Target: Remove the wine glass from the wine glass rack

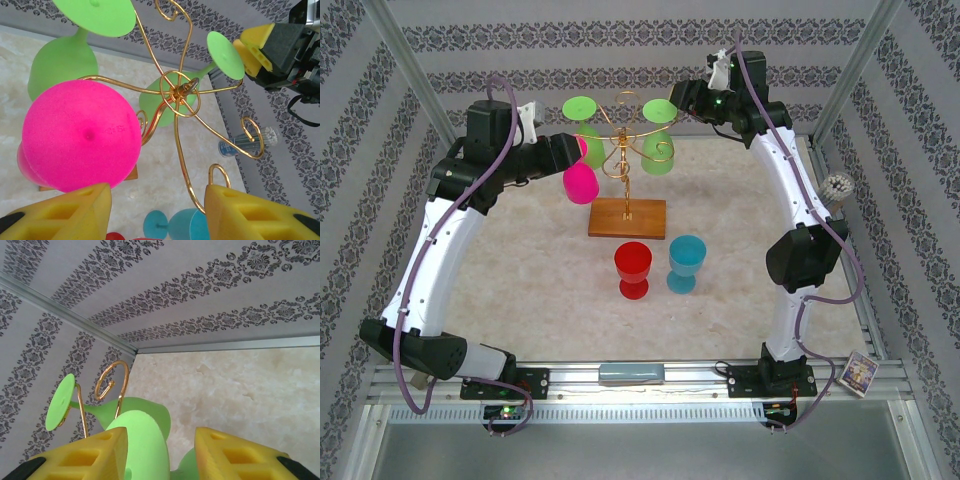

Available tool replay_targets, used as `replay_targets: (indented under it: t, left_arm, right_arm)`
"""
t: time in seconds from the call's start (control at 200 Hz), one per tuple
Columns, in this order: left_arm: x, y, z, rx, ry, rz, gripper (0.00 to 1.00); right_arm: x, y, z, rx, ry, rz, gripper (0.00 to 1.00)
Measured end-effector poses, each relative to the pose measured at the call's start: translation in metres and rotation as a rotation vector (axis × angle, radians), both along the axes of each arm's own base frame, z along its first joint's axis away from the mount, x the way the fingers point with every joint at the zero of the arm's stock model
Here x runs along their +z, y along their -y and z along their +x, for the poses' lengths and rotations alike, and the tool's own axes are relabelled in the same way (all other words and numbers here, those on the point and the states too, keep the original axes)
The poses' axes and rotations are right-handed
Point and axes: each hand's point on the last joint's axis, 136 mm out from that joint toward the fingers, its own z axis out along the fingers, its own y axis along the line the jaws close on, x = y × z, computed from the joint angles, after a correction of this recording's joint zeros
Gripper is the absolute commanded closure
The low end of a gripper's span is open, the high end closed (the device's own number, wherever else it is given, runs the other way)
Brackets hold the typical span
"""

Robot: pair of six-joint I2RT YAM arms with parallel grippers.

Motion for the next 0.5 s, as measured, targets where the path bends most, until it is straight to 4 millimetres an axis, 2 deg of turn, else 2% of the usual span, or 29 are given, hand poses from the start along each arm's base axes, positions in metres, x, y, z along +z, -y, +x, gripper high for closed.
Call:
replay_targets:
  t: [0.26, 0.5]
  left_arm:
    - [0.003, -0.002, 0.001, 0.006, 0.012, -0.010, 0.47]
    - [0.001, -0.002, -0.003, 0.003, 0.009, -0.013, 0.48]
  right_arm:
    - [-0.001, -0.001, -0.001, 0.005, -0.003, 0.001, 0.58]
    - [-0.010, -0.001, -0.001, 0.005, -0.025, -0.003, 0.60]
